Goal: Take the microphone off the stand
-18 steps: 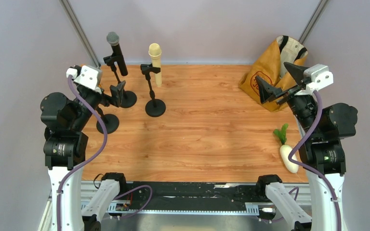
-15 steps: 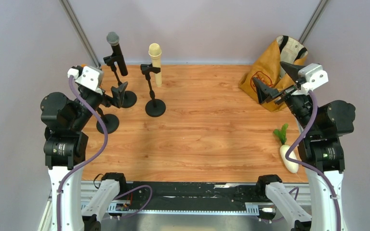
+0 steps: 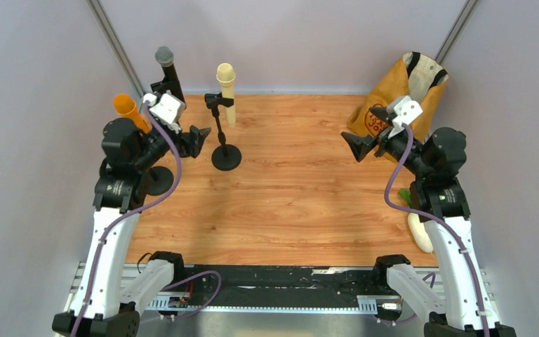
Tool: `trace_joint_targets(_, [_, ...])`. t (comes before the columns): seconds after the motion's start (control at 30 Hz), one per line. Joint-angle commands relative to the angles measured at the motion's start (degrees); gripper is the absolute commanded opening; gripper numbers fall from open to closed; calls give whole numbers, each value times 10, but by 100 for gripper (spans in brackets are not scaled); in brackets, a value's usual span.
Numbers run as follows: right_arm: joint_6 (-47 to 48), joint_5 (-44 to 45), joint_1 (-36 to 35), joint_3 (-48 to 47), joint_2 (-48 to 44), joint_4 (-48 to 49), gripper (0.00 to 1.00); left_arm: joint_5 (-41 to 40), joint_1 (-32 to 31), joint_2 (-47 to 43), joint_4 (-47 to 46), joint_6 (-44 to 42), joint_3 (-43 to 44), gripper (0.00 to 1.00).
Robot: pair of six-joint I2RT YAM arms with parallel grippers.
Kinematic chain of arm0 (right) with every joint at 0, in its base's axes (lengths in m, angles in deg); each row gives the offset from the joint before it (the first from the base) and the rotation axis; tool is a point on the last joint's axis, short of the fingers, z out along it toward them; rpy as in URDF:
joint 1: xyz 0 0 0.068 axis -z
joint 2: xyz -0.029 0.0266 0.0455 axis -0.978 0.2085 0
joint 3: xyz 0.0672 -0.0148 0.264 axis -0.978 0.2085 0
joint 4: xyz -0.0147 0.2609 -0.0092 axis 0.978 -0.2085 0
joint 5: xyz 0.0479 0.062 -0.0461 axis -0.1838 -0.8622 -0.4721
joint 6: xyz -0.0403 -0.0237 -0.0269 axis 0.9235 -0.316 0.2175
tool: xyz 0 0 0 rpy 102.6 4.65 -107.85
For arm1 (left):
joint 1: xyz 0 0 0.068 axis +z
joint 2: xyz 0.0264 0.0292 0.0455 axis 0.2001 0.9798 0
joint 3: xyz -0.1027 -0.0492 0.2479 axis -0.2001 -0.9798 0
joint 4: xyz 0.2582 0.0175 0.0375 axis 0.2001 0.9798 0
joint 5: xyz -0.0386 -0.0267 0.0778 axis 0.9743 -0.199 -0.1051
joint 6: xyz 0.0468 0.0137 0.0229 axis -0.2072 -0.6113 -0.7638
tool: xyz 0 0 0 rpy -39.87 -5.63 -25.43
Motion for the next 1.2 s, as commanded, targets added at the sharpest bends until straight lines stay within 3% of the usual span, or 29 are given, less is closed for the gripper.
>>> trace_joint_targets(0.0, [5, -47, -3, 24, -8, 65, 100, 17, -12, 12, -135, -3, -68, 98])
trace_joint_targets(0.2, [6, -49, -5, 47, -9, 77, 100, -49, -12, 53, -324, 46, -138, 98])
trace_joint_targets(0.57, [9, -64, -6, 71, -13, 87, 100, -40, -12, 121, -486, 88, -227, 91])
trace_joint_targets(0.93, [9, -74, -6, 83, -14, 91, 100, -28, -12, 206, -548, 106, -227, 67])
trace_joint_targets(1.17, [12, -81, -6, 87, -11, 90, 100, -27, -13, 235, -585, 122, -235, 61])
